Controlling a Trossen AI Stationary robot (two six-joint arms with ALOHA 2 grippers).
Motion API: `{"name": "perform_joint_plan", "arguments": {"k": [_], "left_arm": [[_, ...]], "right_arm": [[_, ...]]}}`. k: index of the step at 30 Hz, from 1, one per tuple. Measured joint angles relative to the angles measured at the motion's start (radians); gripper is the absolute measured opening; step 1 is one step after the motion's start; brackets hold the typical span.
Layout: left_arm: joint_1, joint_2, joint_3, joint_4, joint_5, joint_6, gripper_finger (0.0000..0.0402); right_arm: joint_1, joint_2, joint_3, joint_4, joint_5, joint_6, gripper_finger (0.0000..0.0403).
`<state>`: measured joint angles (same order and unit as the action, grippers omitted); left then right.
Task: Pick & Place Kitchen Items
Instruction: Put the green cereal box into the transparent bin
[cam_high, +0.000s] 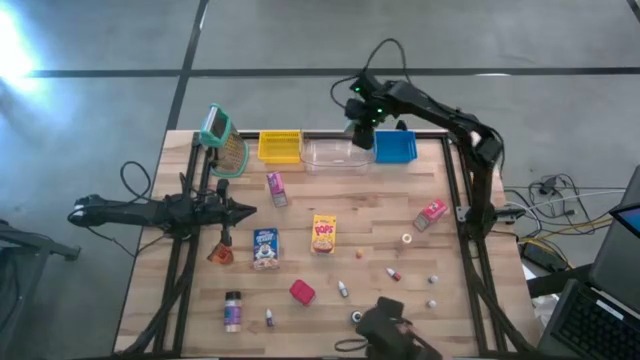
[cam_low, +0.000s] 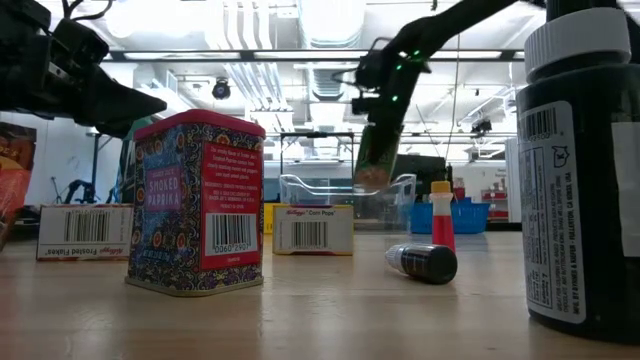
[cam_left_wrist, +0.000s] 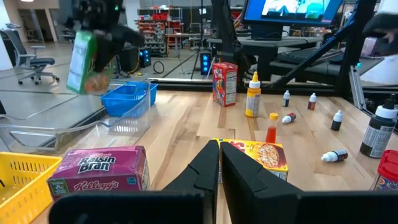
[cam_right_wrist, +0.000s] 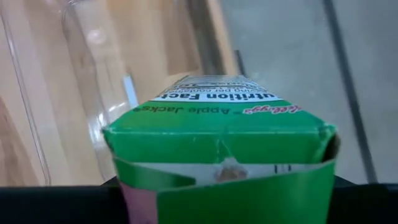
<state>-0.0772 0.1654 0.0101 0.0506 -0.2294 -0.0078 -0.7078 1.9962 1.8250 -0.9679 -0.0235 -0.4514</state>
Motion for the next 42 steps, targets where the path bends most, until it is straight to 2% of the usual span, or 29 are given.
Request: {"name": "perform_joint_plan", "arguments": {"k": [6,12,18,29,36,42], "left_arm": [[0.000,0.000,0.000,0.000,0.000,0.000,0.0023],[0.000,0.000,0.000,0.000,0.000,0.000,0.0023],[0.000,0.000,0.000,0.000,0.000,0.000,0.0023],[0.000,0.000,0.000,0.000,0.000,0.000,0.0023],[0.000,0.000,0.000,0.000,0.000,0.000,0.0023],[0.000,0.000,0.000,0.000,0.000,0.000,0.0023]], "right_arm": [[-0.002,0.129,0.178,-0.206,0.000,-0.041,0.0153],[0.001,0.199,0.284,-0.249,-0.004,-0.095,0.0167],[0.003,0.243,0.289,-0.256,-0.001,-0.118,0.0176],[0.005,0.293,0.248,-0.253,-0.001,-0.129,0.0155],[0.005,0.315,0.242,-0.247,0.003,-0.132,0.0178],[0.005,0.314,0.237,-0.242,0.048,-0.132,0.0191]]}}
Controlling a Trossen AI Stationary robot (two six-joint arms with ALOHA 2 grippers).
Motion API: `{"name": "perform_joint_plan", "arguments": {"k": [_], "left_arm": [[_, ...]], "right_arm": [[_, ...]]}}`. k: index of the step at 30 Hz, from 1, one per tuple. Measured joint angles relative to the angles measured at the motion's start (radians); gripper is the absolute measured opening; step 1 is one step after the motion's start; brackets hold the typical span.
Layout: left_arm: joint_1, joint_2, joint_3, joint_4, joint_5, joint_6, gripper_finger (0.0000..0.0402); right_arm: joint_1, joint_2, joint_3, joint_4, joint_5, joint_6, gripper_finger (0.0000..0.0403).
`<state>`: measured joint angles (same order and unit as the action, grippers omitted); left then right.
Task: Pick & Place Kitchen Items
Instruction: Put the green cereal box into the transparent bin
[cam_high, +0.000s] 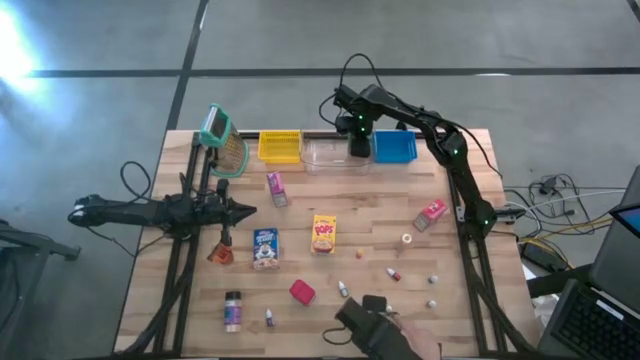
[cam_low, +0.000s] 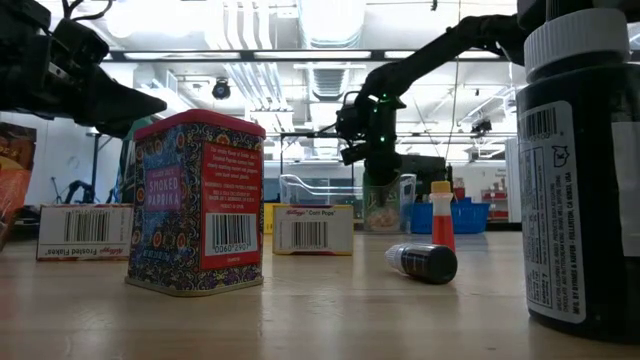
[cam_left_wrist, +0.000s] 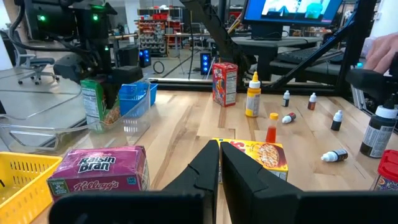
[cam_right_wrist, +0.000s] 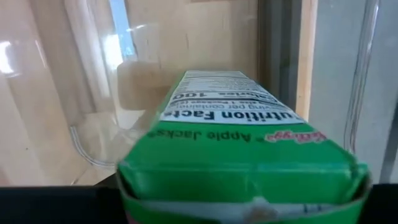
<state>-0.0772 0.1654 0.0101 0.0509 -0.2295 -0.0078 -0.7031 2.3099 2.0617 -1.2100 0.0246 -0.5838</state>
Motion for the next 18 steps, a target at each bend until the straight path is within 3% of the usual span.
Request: {"name": "perform_joint_plan", "arguments": {"k": [18], "left_arm": [[0.000,0.000,0.000,0.000,0.000,0.000,0.0023]], "right_arm": [[0.001,-0.011,0.006,0.012,0.005,0.027,0.0249]]}}
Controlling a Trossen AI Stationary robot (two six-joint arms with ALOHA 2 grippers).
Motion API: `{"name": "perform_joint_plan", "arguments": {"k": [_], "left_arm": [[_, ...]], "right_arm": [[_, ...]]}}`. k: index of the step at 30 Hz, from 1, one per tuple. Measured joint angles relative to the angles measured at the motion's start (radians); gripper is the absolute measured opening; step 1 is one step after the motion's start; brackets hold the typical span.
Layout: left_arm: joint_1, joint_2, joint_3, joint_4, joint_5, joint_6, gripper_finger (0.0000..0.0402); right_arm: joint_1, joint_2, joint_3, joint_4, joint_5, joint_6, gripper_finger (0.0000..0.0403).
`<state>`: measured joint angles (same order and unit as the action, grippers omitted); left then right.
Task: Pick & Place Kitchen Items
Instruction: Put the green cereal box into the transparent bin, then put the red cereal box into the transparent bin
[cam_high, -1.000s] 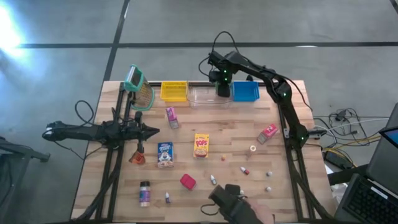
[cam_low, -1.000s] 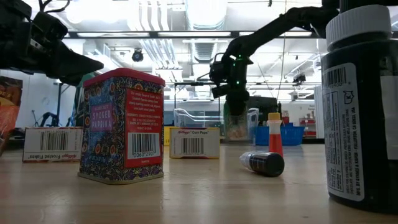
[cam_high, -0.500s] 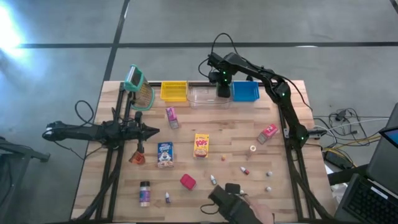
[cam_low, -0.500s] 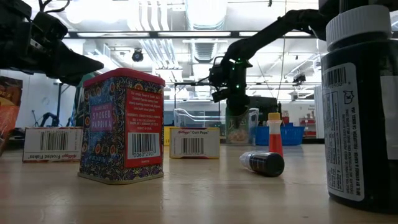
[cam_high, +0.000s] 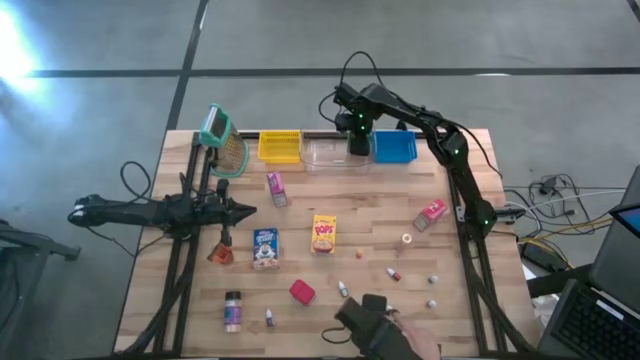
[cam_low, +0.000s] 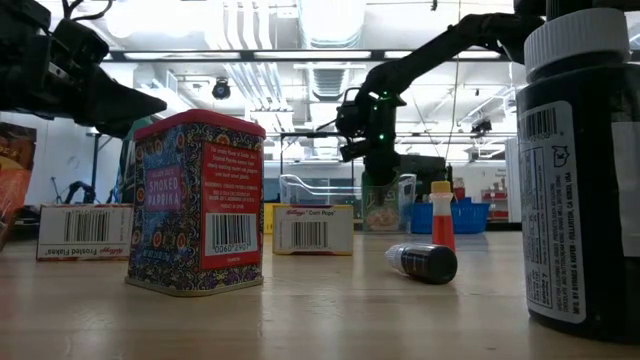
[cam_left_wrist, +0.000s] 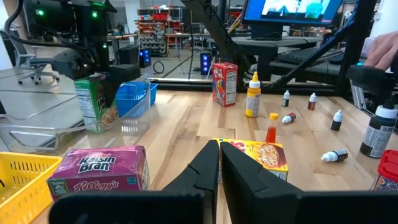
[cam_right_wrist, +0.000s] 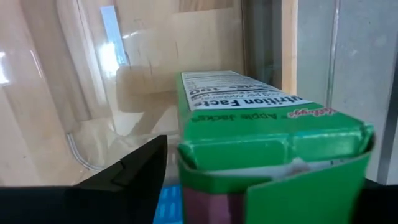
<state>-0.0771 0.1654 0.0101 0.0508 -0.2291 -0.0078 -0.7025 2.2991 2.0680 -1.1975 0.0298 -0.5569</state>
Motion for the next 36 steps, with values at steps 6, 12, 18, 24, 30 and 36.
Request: {"name": "perform_joint_plan", "arguments": {"k": [6,12,18,24,30,36], "left_arm": [[0.000,0.000,0.000,0.000,0.000,0.000,0.0023],[0.000,0.000,0.000,0.000,0.000,0.000,0.0023],[0.000,0.000,0.000,0.000,0.000,0.000,0.0023],[0.000,0.000,0.000,0.000,0.000,0.000,0.0023],[0.000,0.000,0.000,0.000,0.000,0.000,0.0023],[0.000,0.000,0.000,0.000,0.000,0.000,0.0023]], "right_arm": [[0.003,-0.024,0.006,-0.002,0.000,0.004,0.0266],[0.005,-0.078,0.006,-0.001,0.003,0.008,0.0267],[0.004,-0.144,0.009,0.002,0.027,0.022,0.0252],[0.008,-0.208,0.027,0.021,0.026,0.034,0.0239],[0.020,-0.291,0.031,-0.008,0.025,0.061,0.0221],[0.053,-0.401,0.024,-0.103,0.025,0.173,0.0203]]}}
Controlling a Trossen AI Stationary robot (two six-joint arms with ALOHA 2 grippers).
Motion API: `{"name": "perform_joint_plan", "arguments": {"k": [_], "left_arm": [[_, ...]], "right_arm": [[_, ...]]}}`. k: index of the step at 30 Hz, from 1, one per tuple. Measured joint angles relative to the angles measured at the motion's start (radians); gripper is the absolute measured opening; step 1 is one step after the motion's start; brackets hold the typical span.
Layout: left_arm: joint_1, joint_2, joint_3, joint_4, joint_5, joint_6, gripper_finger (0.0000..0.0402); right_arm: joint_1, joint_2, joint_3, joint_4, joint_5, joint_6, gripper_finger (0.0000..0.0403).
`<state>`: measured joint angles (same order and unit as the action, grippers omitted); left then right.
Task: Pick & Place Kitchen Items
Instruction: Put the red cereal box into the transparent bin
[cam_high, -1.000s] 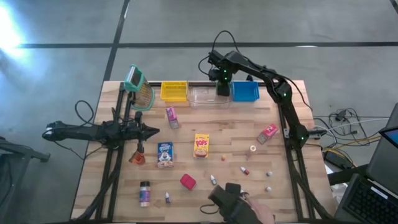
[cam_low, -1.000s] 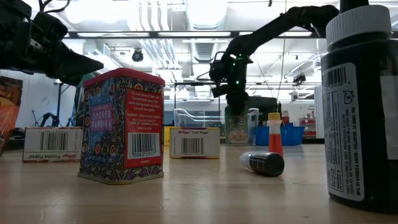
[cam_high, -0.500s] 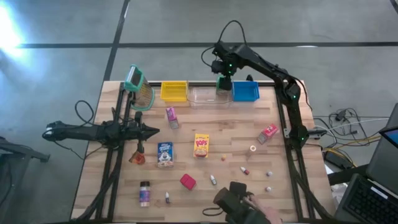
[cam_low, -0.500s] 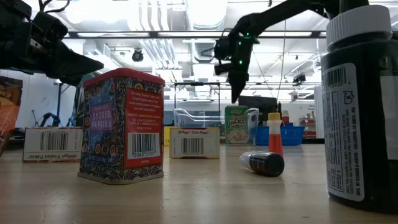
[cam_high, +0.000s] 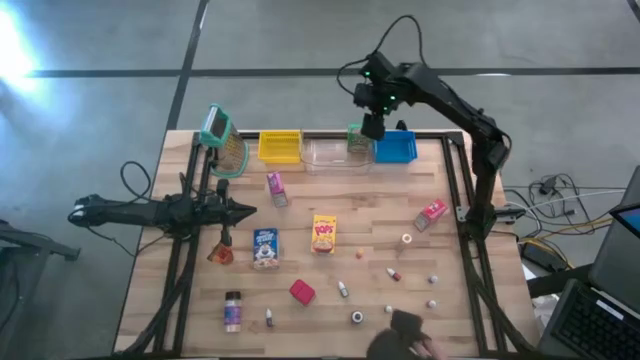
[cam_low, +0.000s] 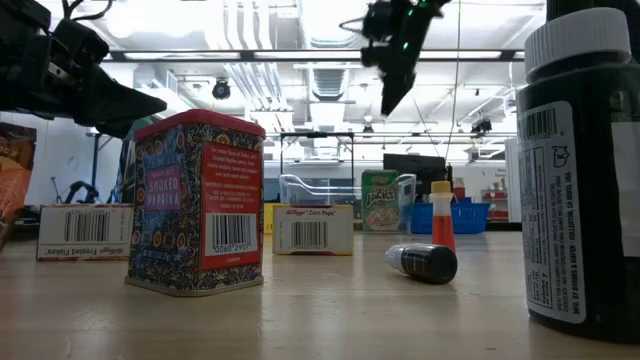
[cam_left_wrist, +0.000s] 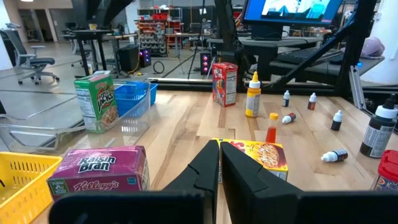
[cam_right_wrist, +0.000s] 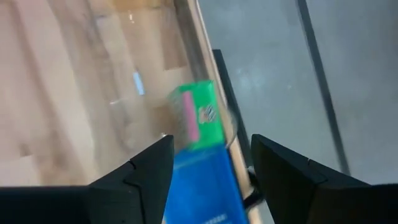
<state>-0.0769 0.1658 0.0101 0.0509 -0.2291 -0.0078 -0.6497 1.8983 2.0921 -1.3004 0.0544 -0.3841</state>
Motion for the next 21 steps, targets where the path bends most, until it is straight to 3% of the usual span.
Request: {"name": "perform_joint_plan", "arguments": {"k": [12,21], "left_arm": [[0.000,0.000,0.000,0.000,0.000,0.000,0.0023],[0.000,0.000,0.000,0.000,0.000,0.000,0.0023]], "right_arm": [[0.146,-0.175,-0.042,-0.277,0.000,0.346,0.0176],[0.285,-0.303,-0.122,-0.270,-0.001,0.361,0.0194]]}}
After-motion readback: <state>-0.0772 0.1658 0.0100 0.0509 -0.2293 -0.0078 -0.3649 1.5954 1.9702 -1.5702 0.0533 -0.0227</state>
